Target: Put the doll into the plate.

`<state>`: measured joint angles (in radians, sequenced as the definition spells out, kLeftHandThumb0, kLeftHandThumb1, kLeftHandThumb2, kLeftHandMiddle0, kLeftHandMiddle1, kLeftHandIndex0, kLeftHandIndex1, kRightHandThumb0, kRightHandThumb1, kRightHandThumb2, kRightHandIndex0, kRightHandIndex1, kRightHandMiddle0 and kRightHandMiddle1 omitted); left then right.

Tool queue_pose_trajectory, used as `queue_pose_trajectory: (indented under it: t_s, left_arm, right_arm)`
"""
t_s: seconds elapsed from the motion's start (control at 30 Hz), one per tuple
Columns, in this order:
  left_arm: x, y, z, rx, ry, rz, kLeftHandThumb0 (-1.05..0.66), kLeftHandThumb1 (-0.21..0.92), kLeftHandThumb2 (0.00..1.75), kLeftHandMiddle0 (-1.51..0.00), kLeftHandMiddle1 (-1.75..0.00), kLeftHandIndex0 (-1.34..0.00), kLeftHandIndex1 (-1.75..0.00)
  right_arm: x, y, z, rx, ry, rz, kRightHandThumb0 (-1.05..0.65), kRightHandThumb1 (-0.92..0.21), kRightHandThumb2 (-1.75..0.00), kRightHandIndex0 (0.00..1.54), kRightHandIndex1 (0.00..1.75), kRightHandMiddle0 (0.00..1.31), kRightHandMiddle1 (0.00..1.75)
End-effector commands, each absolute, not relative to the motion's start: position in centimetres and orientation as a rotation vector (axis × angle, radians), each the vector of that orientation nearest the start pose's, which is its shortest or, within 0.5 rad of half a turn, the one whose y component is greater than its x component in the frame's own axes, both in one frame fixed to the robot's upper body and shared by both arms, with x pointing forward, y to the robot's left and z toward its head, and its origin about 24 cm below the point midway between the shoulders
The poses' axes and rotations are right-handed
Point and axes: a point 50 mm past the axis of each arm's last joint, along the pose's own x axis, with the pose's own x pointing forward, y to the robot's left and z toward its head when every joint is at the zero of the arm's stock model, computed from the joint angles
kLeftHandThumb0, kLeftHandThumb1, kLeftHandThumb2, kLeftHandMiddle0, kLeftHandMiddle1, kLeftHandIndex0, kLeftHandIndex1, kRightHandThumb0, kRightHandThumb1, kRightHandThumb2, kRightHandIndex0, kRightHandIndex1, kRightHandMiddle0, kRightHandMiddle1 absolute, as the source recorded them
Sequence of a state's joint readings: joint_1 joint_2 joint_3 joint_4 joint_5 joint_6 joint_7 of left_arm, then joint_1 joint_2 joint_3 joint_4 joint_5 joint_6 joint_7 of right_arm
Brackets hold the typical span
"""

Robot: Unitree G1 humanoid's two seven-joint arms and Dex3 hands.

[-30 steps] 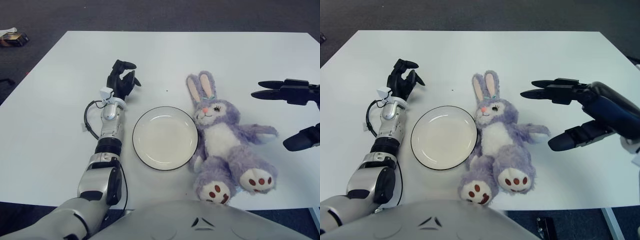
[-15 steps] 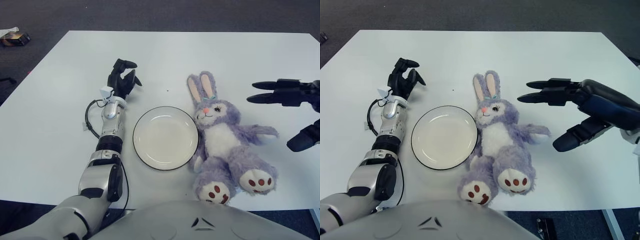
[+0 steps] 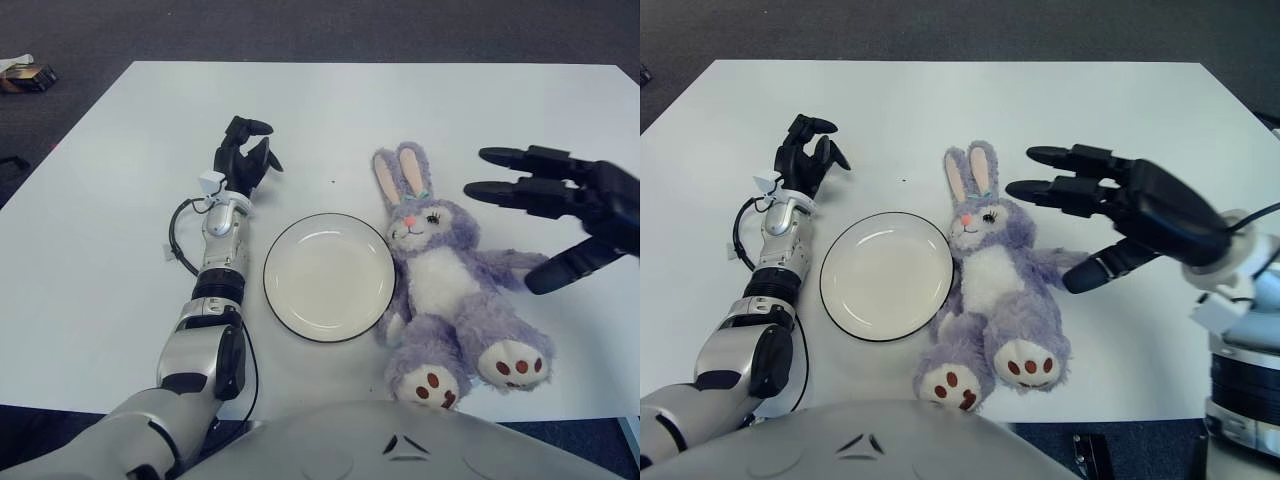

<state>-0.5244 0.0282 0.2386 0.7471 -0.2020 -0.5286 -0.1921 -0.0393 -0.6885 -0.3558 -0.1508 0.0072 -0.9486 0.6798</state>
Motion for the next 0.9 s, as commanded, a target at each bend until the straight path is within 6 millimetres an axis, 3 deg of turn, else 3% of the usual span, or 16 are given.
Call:
queue_pose_trajectory:
  t_s: [0.0, 0.87]
  left_arm:
    - [32.86, 16.76, 4.86, -0.22, -0.246, -0.012, -0.35, 0.92, 0.28, -0.94, -1.75, -0.45, -1.48]
    - [32.63, 16.99, 5.13, -0.182, -0.268, -0.023, -0.35, 0.92, 0.31, -0.94, -1.75, -0.42, -1.51]
  right_arm:
    - [20.69, -23.08, 20.56, -1.207, -0.927, 0.614, -0.48, -0.92, -0.35, 0.29, 0.0, 0.39, 0.0]
    - [21.37, -22.29, 19.95, -1.179, -0.971, 0.616, -0.51, -0.92, -0.39, 0.2, 0.0, 0.26, 0.0]
